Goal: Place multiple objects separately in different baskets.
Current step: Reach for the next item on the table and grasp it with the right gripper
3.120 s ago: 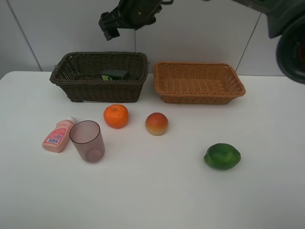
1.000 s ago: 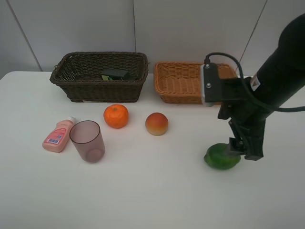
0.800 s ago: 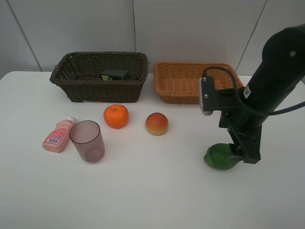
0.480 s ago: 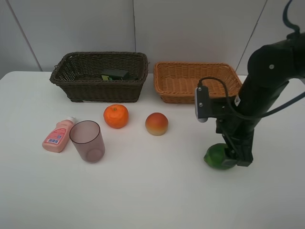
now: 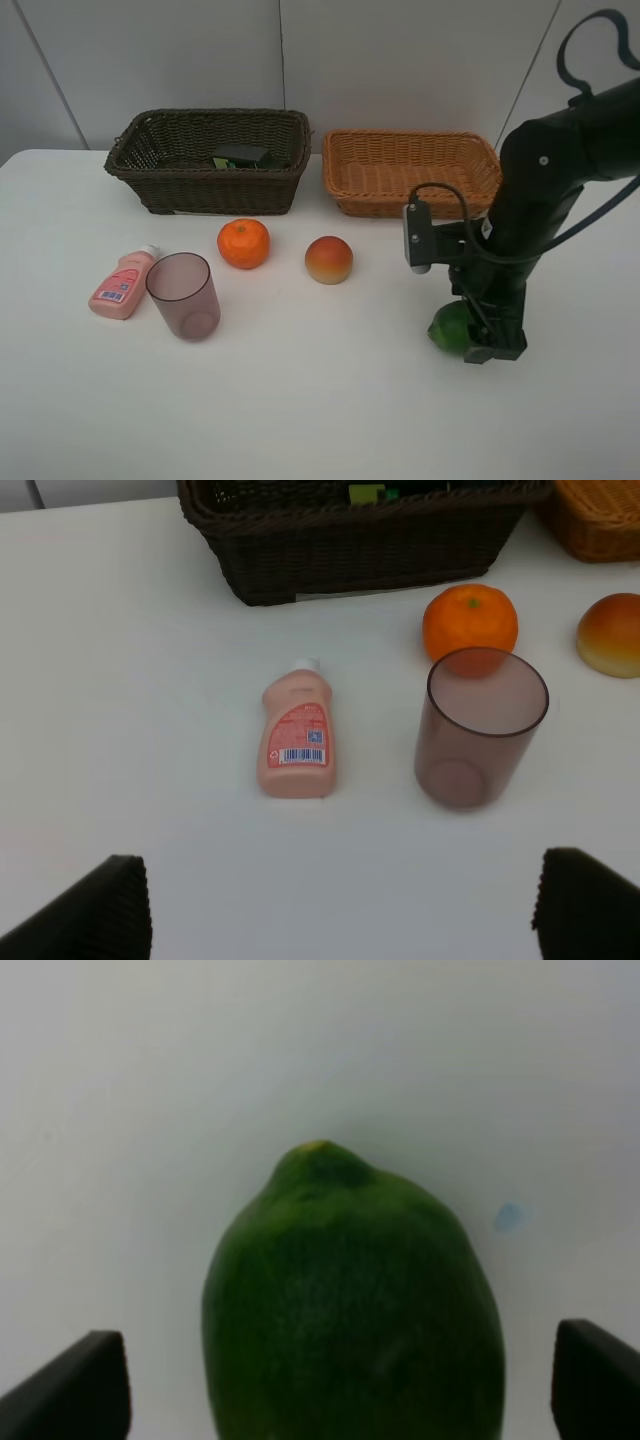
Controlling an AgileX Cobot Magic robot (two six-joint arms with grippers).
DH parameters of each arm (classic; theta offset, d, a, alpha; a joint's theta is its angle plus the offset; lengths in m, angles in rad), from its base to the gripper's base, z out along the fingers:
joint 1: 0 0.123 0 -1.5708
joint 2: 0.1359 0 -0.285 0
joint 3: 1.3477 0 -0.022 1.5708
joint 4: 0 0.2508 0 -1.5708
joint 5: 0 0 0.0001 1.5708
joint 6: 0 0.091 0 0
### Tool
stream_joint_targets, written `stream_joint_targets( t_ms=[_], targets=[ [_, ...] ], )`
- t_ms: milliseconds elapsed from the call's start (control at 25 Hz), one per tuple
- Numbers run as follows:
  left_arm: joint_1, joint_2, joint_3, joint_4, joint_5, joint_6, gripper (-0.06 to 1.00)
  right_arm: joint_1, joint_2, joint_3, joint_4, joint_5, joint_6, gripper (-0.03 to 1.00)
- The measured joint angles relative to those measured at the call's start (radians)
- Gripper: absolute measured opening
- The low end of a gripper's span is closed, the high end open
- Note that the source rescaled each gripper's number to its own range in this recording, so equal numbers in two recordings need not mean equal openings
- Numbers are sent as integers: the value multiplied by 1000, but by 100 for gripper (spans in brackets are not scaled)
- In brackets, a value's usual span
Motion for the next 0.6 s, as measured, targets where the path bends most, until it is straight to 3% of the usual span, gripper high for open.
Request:
stream_joint_targets(
  t_ms=[600],
  targets=[
    [0,0,0,0,0,0,99,0,74,0,-33,-43,0,86]
  ],
)
